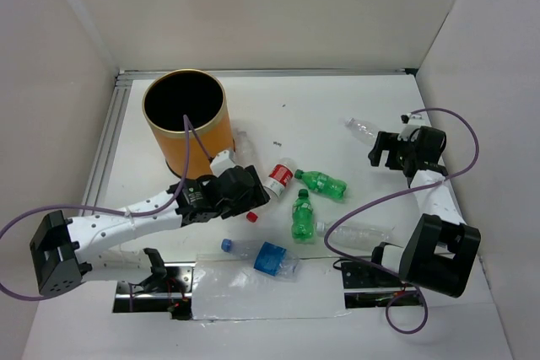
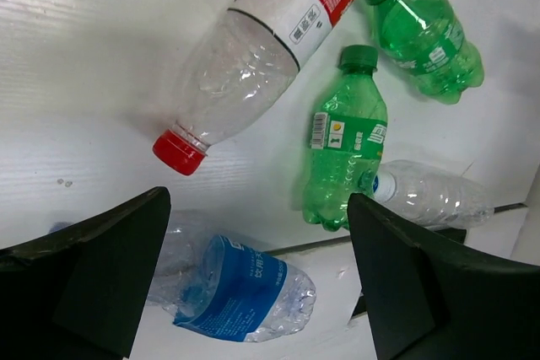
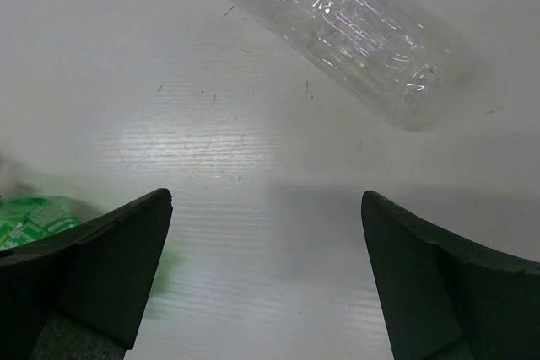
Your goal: Put the plastic bottles in the bin
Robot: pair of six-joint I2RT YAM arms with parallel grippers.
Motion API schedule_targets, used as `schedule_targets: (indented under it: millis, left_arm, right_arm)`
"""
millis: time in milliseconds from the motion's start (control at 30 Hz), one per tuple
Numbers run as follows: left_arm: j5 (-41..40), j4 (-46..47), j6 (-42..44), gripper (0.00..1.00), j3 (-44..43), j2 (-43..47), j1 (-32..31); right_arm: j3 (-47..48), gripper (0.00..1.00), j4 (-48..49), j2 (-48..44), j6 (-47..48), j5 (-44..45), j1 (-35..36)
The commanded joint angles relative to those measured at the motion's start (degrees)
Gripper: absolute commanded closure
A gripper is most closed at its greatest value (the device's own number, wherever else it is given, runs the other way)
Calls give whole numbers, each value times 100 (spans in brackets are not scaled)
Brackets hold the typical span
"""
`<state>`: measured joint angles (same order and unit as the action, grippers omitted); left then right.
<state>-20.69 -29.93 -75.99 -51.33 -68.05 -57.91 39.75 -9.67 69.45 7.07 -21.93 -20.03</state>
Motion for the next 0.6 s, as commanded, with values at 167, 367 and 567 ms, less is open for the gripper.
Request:
schedule_targets:
  millis: [167, 367, 567]
  left_arm:
    - [-129, -4, 21, 1, -342, -393, -290]
    - [-42, 443, 1653, 2, -396, -429, -493]
    - [1223, 1692, 5178, 25, 184, -69, -607]
  right_arm:
    - [16, 0, 133, -116, 513, -618, -10]
    - [-37, 21, -456, -177, 1523, -1725, -10]
    - [15, 54, -597, -125, 1841, -2288, -10]
